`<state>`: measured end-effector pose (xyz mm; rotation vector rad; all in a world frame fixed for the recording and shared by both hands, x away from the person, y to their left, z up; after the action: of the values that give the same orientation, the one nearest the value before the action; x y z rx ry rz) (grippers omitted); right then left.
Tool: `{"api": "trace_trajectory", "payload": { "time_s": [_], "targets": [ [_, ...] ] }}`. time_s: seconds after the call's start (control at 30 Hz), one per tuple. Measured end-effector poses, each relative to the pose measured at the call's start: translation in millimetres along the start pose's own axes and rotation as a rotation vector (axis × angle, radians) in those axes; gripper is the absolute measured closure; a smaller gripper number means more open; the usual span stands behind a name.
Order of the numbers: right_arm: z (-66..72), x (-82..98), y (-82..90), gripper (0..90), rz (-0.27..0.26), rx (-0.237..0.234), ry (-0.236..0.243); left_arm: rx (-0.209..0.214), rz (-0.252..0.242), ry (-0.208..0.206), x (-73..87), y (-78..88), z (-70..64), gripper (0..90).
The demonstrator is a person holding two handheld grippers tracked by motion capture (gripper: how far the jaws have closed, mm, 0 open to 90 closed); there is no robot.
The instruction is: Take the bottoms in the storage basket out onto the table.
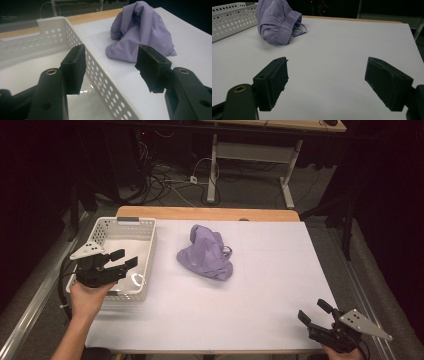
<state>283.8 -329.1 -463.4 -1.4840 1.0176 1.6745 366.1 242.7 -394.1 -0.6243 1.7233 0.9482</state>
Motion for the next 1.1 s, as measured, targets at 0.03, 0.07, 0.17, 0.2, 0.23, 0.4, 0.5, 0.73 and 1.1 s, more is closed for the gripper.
{"api": "trace_trajectory", "payload": {
  "time_s": [0.03,0.07,0.17,0.2,0.23,0.4,0.5,0.73,1.1],
  "targets": [
    [0.3,0.1,-0.1,19.4,0.003,0.0,0.0,-0.002,-0.002,0.0,1.0,1.4,0.4,40.0],
    [0.5,0.1,-0.3,19.4,0.005,0.0,-0.001,-0.002,-0.006,0.002,2.0,3.0,0.8,40.0],
    [-0.2,0.2,-0.2,19.4,0.005,0.003,-0.003,-0.006,-0.015,0.003,3.7,6.3,1.5,40.0],
    [-0.3,0.3,-0.1,19.4,0.004,0.005,-0.007,-0.009,-0.024,0.007,5.4,9.4,2.4,40.0],
    [-0.5,0.3,0.1,19.4,0.005,0.006,-0.008,-0.009,-0.024,0.007,5.4,9.4,2.4,40.0],
    [-0.2,0.2,0.5,19.4,0.003,0.006,-0.003,-0.019,-0.026,0.014,12.1,15.5,4.3,40.0],
    [-0.2,0.2,0.6,19.4,0.003,0.006,-0.003,-0.018,-0.032,0.026,14.9,18.4,4.8,40.0],
    [-0.1,0.2,0.6,19.5,0.003,0.006,-0.002,-0.023,-0.041,0.03,21.3,22.9,4.9,40.0],
    [-0.2,0.3,0.8,19.6,0.003,0.007,-0.002,-0.038,-0.047,0.034,29.3,30.1,6.7,40.0]
  ]
}}
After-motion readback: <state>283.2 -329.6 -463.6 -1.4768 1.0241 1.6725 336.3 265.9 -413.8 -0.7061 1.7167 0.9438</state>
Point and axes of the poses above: each handheld gripper's, and its own axes: y roughly backward along the jaws, x roughly out of its underside, z roughly to its left, the point moved 5 cm from there along -y, roughly forward along the jaws, and after that the axes turned 12 degrees about -z, right-handed, at the moved point
